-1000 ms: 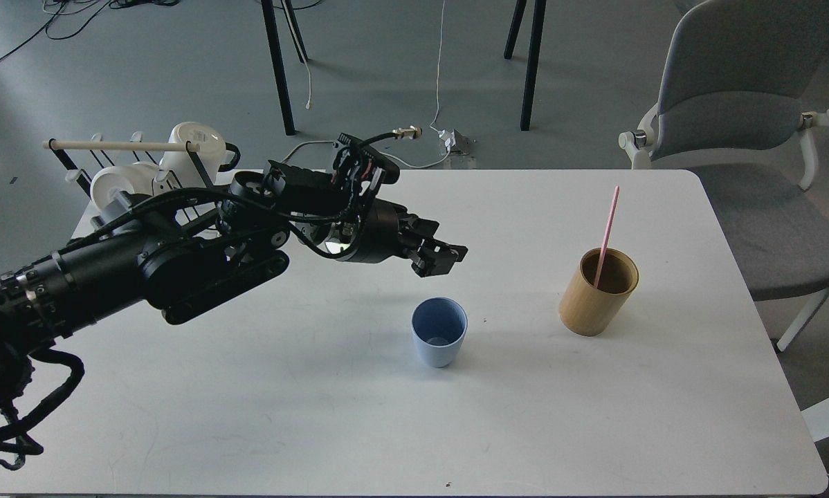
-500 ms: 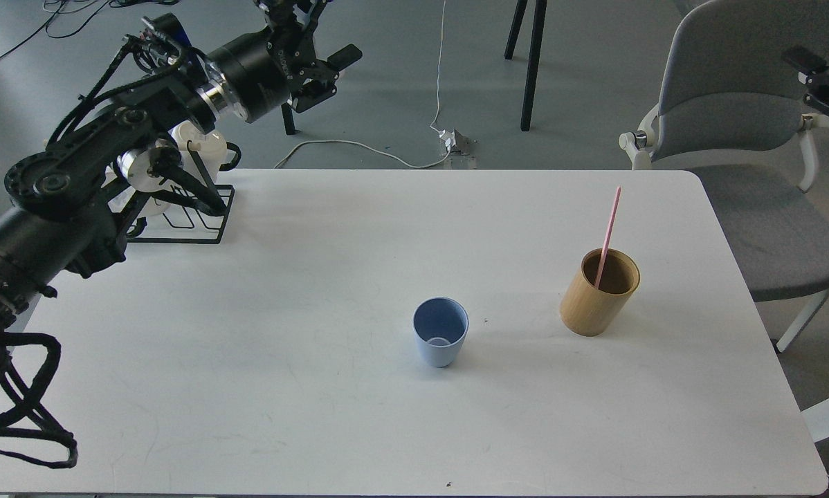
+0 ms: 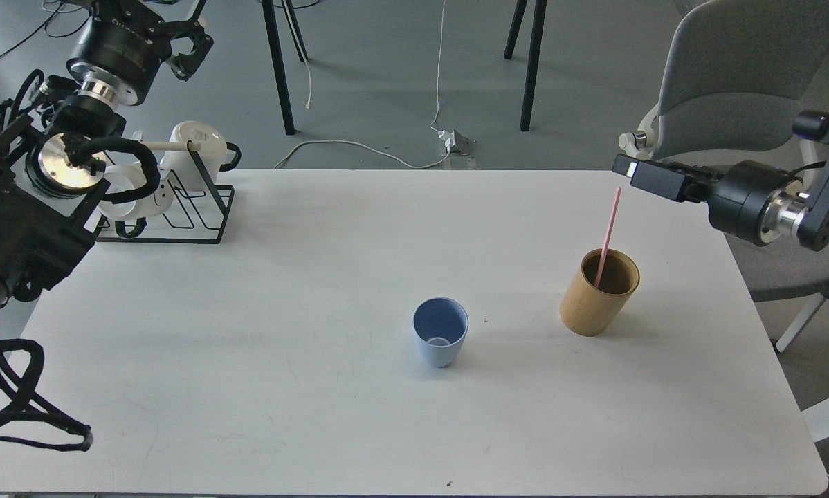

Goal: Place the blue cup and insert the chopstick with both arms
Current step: 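Reach the right gripper to the straw in the tan cup, then grasp the red-and-white straw and lift it out of the tan cup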

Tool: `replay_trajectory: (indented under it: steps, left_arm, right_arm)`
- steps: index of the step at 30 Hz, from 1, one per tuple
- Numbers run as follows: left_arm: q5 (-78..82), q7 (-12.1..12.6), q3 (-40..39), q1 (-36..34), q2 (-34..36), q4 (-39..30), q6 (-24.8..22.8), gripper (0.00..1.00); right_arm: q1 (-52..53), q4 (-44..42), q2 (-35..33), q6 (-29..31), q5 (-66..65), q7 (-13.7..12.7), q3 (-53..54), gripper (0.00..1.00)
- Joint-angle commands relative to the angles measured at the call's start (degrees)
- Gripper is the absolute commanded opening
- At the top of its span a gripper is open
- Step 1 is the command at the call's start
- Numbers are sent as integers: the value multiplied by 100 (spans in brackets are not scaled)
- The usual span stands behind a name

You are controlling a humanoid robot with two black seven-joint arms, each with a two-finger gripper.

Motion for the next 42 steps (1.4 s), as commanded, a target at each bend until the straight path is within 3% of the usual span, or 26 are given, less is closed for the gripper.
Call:
replay_trajectory:
  steps: [1, 13, 18, 25, 35, 42]
  left_arm:
    - [-392, -8, -12, 81, 29, 26, -1, 99]
    - [-436, -8, -3, 133, -24, 394, -1, 99]
    - [-436, -8, -12, 133, -24, 527, -1, 99]
    - [-436, -8, -12, 142, -24, 544, -1, 99]
    - [-436, -17, -12, 142, -6, 553, -1, 99]
    - [-436, -17, -12, 151, 38, 562, -1, 99]
  right_arm:
    - [6, -374, 313, -266, -352, -15, -474, 92]
    - [-144, -1201, 1087, -302, -431, 2, -668, 52]
    - [-135, -1298, 1131, -302, -703, 2, -668, 27]
    - [-65, -1298, 1070, -293, -1090, -6, -668, 5]
    - [356, -825, 596, -153, -1012, 64, -642, 0]
    - [1296, 45, -195, 550, -933, 55, -458, 0]
